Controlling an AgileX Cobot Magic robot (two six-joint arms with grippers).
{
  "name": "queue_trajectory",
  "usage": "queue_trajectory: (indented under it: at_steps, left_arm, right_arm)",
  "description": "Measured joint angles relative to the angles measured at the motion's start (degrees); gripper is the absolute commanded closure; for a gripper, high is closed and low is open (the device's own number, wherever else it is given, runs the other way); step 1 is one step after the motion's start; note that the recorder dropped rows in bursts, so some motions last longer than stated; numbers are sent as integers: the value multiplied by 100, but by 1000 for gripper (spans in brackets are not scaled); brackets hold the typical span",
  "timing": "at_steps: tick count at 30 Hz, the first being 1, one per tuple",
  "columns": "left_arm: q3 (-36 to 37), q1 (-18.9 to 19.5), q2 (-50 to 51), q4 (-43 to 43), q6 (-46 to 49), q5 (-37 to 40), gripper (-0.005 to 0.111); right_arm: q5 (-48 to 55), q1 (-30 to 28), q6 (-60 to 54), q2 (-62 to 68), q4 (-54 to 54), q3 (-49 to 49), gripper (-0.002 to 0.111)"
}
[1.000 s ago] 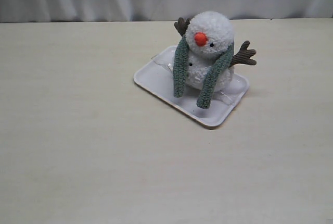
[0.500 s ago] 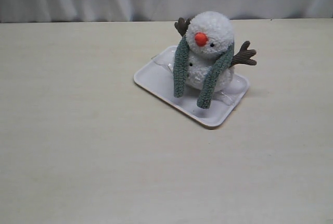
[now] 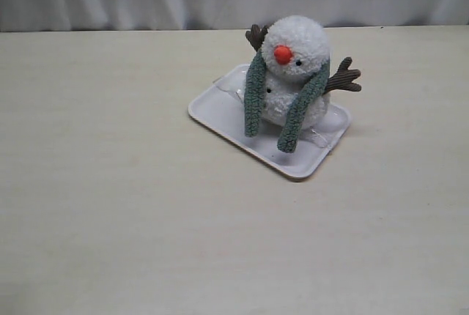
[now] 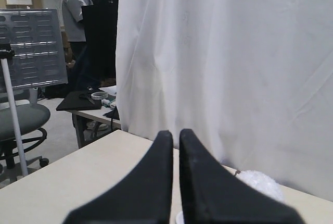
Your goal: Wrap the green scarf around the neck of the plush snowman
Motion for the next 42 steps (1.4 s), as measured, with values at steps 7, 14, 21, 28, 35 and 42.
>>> queue_trajectory:
  at_steps: [7, 14, 21, 28, 35, 42]
  left_arm:
    - [0, 0, 0, 0, -378, 56, 107]
    - [0, 0, 0, 31, -445, 56, 107]
    - [0, 0, 0, 31, -445, 56, 107]
    - [0, 0, 0, 31, -445, 56, 107]
    - [0, 0, 0, 31, -455, 56, 107]
    - [0, 0, 0, 31, -455, 56, 107]
  right_arm:
    - [0, 0, 0, 0, 0, 0, 104]
    - [0, 0, 0, 0, 0, 0, 104]
    - [0, 0, 0, 0, 0, 0, 104]
    - [0, 0, 11, 0, 0, 0, 104]
    - [0, 0, 11, 0, 0, 0, 104]
    - [0, 245, 11, -6, 0, 0, 104]
